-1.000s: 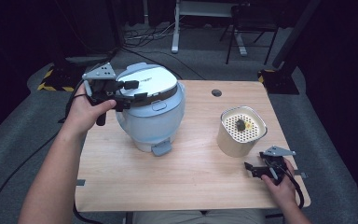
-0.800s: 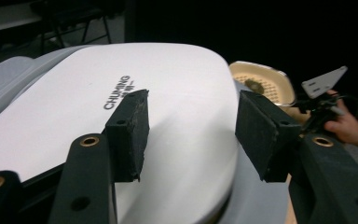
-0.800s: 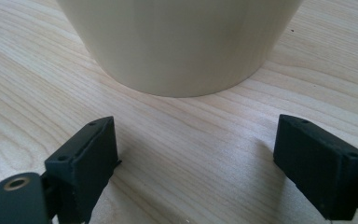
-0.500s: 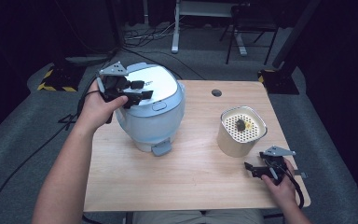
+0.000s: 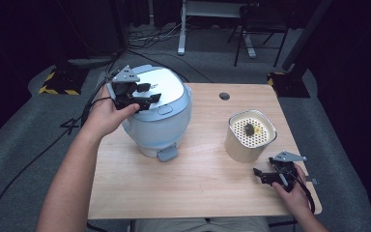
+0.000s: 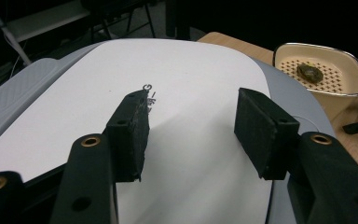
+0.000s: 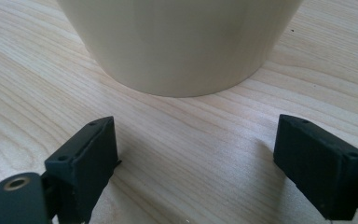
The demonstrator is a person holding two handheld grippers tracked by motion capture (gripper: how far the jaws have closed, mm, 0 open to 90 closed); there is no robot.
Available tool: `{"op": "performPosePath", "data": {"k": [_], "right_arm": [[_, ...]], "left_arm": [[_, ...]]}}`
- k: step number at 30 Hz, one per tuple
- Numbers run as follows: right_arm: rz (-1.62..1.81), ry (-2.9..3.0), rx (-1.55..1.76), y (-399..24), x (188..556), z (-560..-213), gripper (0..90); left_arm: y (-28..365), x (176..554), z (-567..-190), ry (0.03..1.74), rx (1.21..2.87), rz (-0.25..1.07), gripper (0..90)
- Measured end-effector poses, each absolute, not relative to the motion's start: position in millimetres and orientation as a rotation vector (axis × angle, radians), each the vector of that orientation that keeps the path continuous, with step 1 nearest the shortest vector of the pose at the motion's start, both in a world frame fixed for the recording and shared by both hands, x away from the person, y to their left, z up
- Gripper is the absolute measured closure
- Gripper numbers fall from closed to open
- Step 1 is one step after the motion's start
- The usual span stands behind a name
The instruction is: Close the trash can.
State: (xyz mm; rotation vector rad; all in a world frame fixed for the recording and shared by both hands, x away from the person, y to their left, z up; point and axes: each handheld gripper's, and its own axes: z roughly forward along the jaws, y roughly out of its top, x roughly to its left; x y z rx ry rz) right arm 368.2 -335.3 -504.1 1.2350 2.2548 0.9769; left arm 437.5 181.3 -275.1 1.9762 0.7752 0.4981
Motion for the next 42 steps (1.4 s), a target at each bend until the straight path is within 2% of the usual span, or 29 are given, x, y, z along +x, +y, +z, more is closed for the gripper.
{"op": "performPosePath", "data": {"k": [3, 7, 9, 10, 11, 14, 25, 42], "right_arm": [[0.977, 2.256, 1.233, -335.4, 368.2, -504.1, 13.6], [0.977, 2.256, 1.234, -335.3, 368.2, -504.1, 13.5], [0.979, 2.256, 1.234, -335.3, 368.3, -504.1, 13.6], [0.98, 2.257, 1.235, -335.2, 368.2, -504.1, 13.5], [0.981, 2.259, 1.234, -335.2, 368.4, -504.1, 13.4], [0.987, 2.263, 1.231, -334.9, 368.9, -504.3, 13.2], [0.988, 2.276, 1.218, -334.6, 369.5, -504.2, 12.7], [0.987, 2.276, 1.218, -334.7, 369.5, -504.2, 12.7]], "left_arm": [[177.4, 434.6, -275.4, 0.777, 2.009, 0.549, 45.6], [177.4, 434.0, -275.3, 0.819, 1.985, 0.527, 45.2], [177.9, 433.9, -275.1, 0.836, 1.98, 0.526, 40.0], [177.9, 432.8, -274.6, 0.832, 1.984, 0.519, 34.4], [177.7, 430.3, -274.0, 0.818, 1.979, 0.511, 29.8], [178.1, 419.3, -270.3, 0.741, 1.909, 0.458, 29.6], [172.2, 360.1, -272.6, 0.552, 1.941, 0.397, 26.7], [181.8, 305.6, -355.6, 0.549, 1.943, 0.352, 25.7]]}}
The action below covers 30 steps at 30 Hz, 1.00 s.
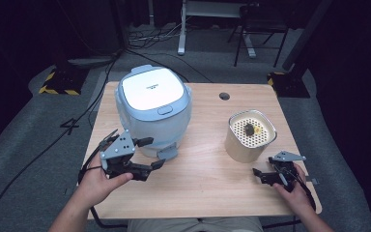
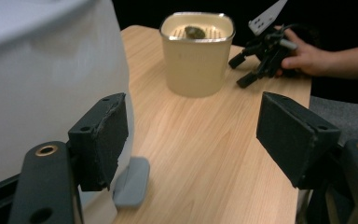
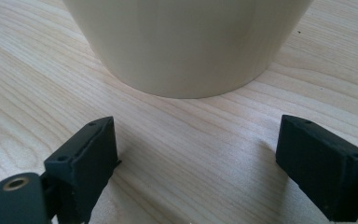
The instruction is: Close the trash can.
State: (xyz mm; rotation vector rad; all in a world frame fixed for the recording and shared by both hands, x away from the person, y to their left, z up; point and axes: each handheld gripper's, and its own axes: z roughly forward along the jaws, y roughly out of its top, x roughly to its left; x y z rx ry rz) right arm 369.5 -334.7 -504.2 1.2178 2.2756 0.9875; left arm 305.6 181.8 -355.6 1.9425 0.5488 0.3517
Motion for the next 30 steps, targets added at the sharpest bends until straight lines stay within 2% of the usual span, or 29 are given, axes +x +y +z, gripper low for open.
{"op": "performPosePath", "data": {"k": [11, 21, 30], "right_arm": [[0.988, 2.276, 1.218, -334.6, 369.5, -504.2, 12.7], [0.988, 2.276, 1.218, -334.6, 369.5, -504.2, 12.8], [0.988, 2.276, 1.217, -334.6, 369.5, -504.2, 12.7]], "left_arm": [[193.1, 305.4, -415.9, 0.629, 1.924, 0.314, 22.8], [194.2, 315.6, -473.7, 0.766, 1.983, 0.292, 21.5], [189.9, 321.2, -501.4, 0.853, 2.142, 0.297, 19.7]]}}
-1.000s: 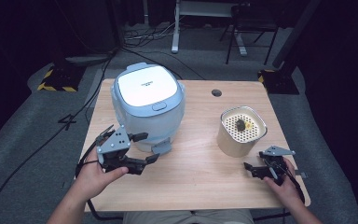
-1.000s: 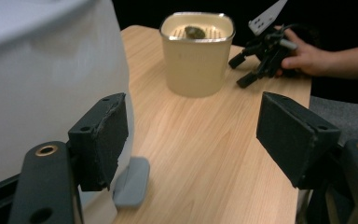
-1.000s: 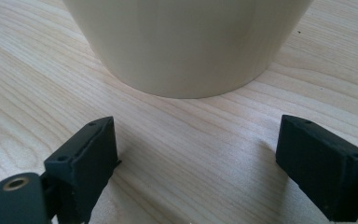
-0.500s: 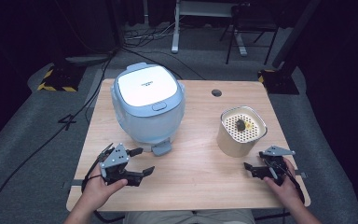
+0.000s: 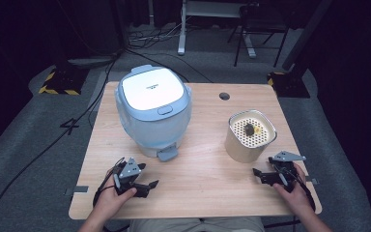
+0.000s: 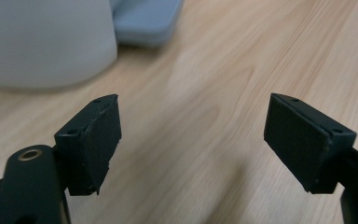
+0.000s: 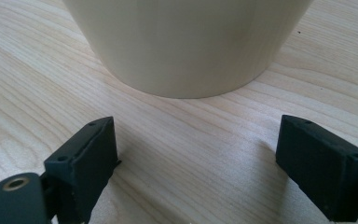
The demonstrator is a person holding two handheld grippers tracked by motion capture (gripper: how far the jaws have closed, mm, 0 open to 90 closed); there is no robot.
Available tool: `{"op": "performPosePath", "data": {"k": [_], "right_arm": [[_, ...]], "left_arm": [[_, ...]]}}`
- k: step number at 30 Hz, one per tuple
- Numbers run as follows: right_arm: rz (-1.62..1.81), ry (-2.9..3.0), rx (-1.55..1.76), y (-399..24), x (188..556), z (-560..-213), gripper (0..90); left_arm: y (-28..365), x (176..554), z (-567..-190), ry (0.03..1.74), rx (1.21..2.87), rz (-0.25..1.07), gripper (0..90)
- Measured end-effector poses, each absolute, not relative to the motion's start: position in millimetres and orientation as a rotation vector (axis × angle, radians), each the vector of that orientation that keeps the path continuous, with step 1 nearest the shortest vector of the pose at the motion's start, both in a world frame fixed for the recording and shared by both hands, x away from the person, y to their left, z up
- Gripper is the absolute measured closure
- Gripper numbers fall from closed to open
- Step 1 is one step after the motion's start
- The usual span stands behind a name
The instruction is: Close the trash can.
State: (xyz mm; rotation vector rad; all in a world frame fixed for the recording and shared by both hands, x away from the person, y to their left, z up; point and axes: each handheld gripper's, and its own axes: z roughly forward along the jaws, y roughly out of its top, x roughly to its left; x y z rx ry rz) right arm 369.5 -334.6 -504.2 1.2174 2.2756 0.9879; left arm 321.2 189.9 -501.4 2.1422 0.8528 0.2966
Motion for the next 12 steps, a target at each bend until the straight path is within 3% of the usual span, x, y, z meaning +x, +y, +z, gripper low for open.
{"op": "performPosePath", "data": {"k": [4, 12], "right_arm": [[0.988, 2.275, 1.218, -334.6, 369.4, -504.2, 12.8], [0.973, 2.267, 1.226, -334.4, 369.7, -504.3, 9.6]], "left_arm": [[186.3, 322.5, -503.6, 0.921, 2.203, 0.307, 18.2], [189.0, 326.4, -503.9, 0.888, 2.231, 0.326, 16.9]]}}
